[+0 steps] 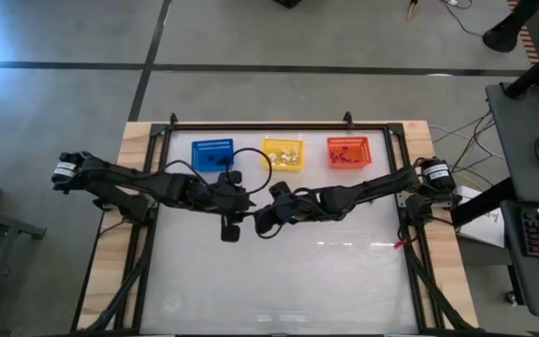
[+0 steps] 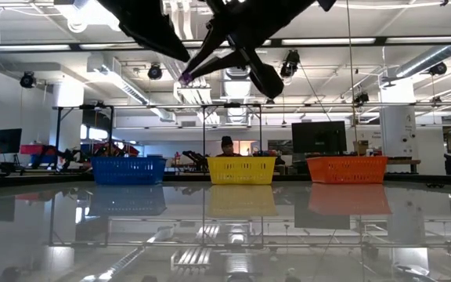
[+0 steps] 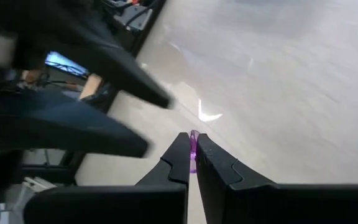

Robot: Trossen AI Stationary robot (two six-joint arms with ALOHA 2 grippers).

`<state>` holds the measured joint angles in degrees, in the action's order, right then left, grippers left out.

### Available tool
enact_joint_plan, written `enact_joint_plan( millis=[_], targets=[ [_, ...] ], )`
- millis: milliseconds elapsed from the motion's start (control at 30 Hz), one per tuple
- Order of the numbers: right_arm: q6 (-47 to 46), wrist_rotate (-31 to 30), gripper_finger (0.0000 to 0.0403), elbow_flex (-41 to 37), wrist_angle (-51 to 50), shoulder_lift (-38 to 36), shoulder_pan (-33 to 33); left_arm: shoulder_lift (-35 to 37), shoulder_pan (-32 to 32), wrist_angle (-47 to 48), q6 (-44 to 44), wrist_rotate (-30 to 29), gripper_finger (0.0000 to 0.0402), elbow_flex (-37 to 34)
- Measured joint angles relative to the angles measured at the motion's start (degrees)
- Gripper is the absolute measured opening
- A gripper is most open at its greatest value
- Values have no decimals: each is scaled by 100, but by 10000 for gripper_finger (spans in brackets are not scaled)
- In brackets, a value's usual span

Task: Sort Halloween decoration
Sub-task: Put the purple hat toy into the orange bin

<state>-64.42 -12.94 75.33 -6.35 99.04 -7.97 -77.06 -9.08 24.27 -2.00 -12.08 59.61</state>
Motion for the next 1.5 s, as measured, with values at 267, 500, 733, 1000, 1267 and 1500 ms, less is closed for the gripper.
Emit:
enact_joint_plan(
  millis=[267,500,733,1000,1267,1500],
  targets=[
    [108,-45,8,0,-778,-94,29,6,0,1077,274,-573,88,424],
    [413,-65,8,4,-2236,-501,204,11,0,1967,260,-823,88,575],
    [886,-80,8,4,-4231,-1013,600,15,0,2349,240,-842,88,555],
    [1609,-173,8,-31,-5527,-1314,1344,17,220,2385,300,-866,88,549],
    [2710,-172,8,-85,-5931,-1291,2414,17,716,2396,467,-1244,88,547],
    [3439,-177,8,-300,-5973,-1268,3493,17,1099,2433,591,-1268,88,545]
  ],
)
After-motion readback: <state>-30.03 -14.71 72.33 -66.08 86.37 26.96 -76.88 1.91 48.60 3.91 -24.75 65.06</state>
